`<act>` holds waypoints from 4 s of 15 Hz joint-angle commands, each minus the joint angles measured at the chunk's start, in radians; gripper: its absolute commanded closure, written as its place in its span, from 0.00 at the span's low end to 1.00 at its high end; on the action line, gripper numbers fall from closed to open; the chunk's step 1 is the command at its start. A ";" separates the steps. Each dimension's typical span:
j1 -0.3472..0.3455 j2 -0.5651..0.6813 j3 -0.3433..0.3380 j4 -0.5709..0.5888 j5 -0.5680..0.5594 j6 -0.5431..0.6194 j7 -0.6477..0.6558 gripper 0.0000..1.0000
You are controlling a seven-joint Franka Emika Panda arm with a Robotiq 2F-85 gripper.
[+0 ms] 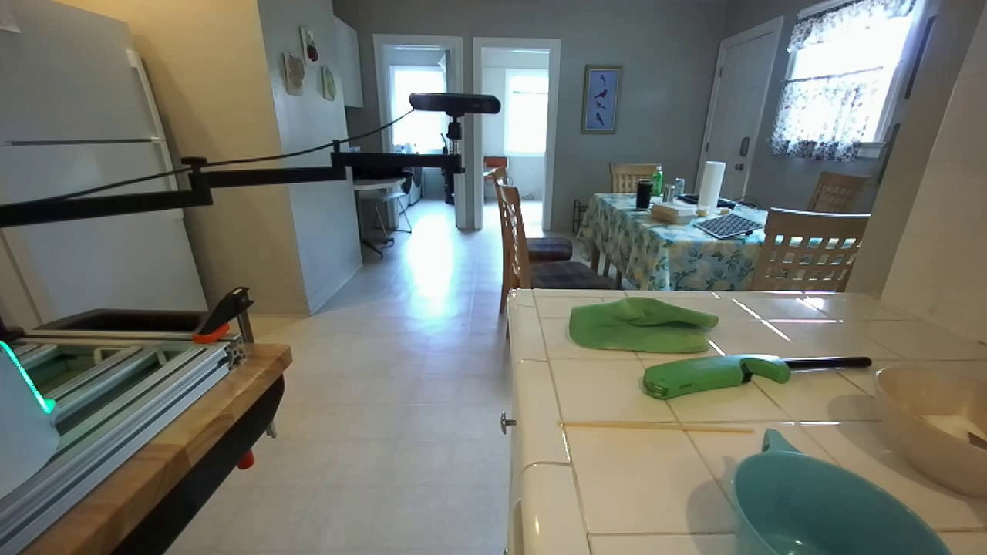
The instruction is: Open the cabinet's left door
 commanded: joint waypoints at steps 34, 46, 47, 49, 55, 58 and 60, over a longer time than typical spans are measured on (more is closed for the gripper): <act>-0.030 -0.195 -0.013 -0.191 -0.042 -0.023 -0.054 0.90; 0.083 -0.483 0.082 -0.512 -0.244 0.042 0.158 0.90; 0.079 -0.488 0.107 -0.523 -0.289 0.048 0.227 0.90; 0.051 -0.489 0.152 -0.532 -0.388 0.073 0.379 0.39; -0.067 -0.486 0.211 -0.498 -0.670 0.042 0.763 0.00; -0.128 -0.468 0.245 -0.434 -0.795 -0.045 0.933 0.00; -0.127 -0.441 0.243 -0.374 -0.823 -0.111 0.975 0.00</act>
